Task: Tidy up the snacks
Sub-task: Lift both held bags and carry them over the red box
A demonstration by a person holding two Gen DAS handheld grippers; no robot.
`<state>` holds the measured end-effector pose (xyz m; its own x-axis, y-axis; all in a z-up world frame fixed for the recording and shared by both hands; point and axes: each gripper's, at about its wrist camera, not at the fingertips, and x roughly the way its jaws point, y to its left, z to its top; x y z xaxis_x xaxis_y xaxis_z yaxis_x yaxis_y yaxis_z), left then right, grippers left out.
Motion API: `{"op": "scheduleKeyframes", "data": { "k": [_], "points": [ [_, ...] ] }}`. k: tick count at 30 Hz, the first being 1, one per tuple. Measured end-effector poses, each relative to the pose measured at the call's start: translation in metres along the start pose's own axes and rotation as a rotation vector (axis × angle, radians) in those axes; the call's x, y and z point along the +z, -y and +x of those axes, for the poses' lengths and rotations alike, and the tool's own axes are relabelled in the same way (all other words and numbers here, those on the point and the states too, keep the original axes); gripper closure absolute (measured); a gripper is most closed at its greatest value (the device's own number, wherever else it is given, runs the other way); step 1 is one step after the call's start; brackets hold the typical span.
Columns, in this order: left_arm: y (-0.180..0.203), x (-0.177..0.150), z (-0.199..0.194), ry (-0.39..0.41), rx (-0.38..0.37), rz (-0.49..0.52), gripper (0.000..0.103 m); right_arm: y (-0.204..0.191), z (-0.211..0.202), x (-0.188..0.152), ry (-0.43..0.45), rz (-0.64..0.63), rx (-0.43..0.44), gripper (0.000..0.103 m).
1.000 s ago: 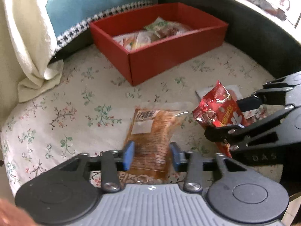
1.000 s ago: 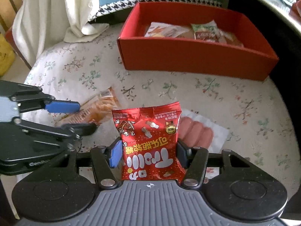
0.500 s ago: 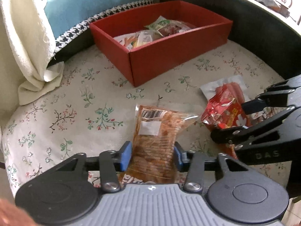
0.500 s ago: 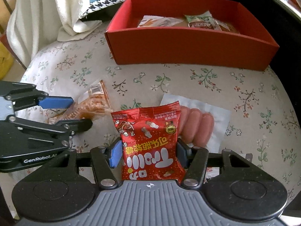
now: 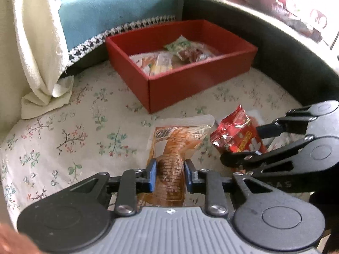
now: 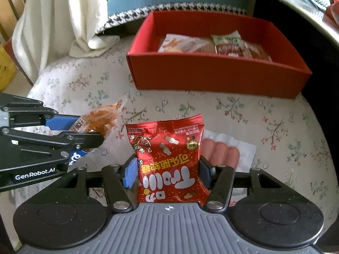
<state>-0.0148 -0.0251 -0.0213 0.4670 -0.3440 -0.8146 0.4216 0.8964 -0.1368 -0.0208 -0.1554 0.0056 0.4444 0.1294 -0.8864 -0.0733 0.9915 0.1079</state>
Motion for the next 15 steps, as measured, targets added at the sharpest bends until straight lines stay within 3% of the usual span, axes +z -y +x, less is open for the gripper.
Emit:
{"op": "scheduleKeyframes", "data": {
  "k": [15],
  "points": [
    [-0.016,0.020,-0.020,0.102,0.013,-0.088,0.083,0.003,-0.021,0.027,0.110,-0.002,-0.018,0.038]
  ]
}}
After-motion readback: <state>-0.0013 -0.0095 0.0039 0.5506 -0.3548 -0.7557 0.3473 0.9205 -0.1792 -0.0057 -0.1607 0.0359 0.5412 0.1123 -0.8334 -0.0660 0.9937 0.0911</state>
